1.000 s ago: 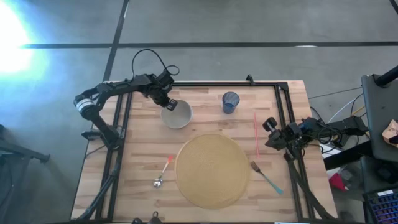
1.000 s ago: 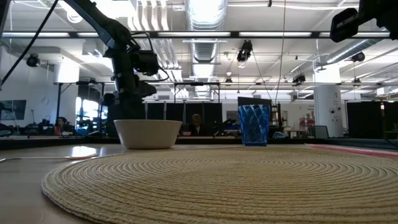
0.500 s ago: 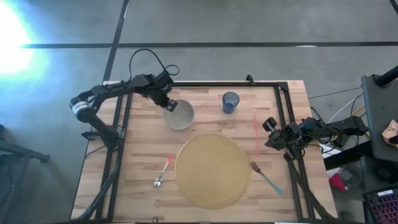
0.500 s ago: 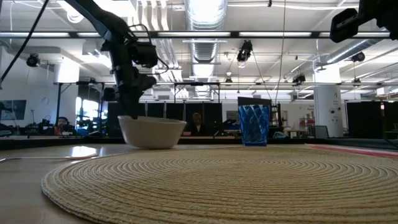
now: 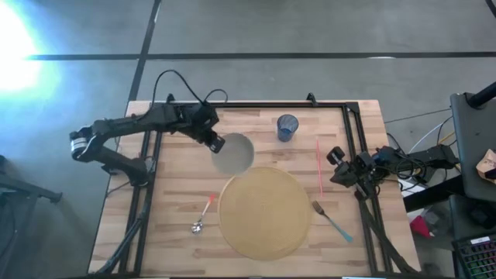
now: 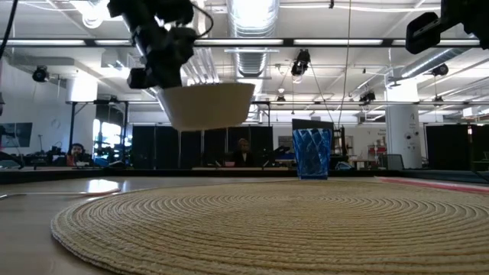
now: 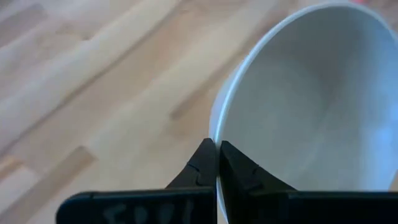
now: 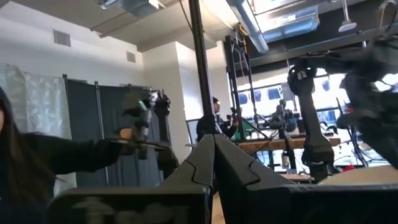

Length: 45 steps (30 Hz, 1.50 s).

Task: Pick & Place Utensil
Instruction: Put the white bowl on the brown placemat

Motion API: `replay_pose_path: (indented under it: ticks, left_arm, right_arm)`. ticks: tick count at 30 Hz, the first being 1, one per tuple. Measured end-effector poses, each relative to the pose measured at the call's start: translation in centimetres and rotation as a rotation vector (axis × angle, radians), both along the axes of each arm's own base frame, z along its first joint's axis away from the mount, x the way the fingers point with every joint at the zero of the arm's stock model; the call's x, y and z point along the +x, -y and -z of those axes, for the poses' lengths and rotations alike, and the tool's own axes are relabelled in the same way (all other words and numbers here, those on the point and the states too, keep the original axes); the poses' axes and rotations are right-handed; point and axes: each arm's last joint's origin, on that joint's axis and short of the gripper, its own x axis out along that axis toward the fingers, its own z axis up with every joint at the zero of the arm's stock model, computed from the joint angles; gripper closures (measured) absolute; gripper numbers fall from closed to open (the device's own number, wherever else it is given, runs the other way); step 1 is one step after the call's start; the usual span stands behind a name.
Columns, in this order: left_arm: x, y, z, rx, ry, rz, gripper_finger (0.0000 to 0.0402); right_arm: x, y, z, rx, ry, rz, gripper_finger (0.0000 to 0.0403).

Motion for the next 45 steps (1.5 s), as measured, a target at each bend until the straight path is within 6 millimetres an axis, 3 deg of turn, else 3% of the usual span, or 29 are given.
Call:
replay_pose_path:
  ticks: [5,12,24,34,45]
  left_arm:
    - [1.4,3.4,-1.4,0.004,0.042,0.033,0.0401]
    - [3.7,7.9,-1.7,-0.001,0.061,0.059,0.0401]
    - [9.7,12.4,0.4,-0.071,-0.003,0.065,0.0401]
    - [13.2,13.6,1.4,-0.112,-0.108,0.065,0.0401]
    - [13.6,13.8,4.2,-0.154,-0.163,0.08,0.0401]
  right_arm:
    - [0.0,0.0,0.0,0.038,-0.014,-0.017,0.0394]
    - [0.0,0.1,-0.1,0.103,-0.034,-0.008,0.0393]
    - [0.1,0.2,-0.1,0.115,-0.037,0.018,0.0319]
    - [0.1,0.2,0.1,0.149,-0.073,0.001,0.0273]
    - [0.2,0.1,0.5,0.144,-0.111,-0.013,0.0257]
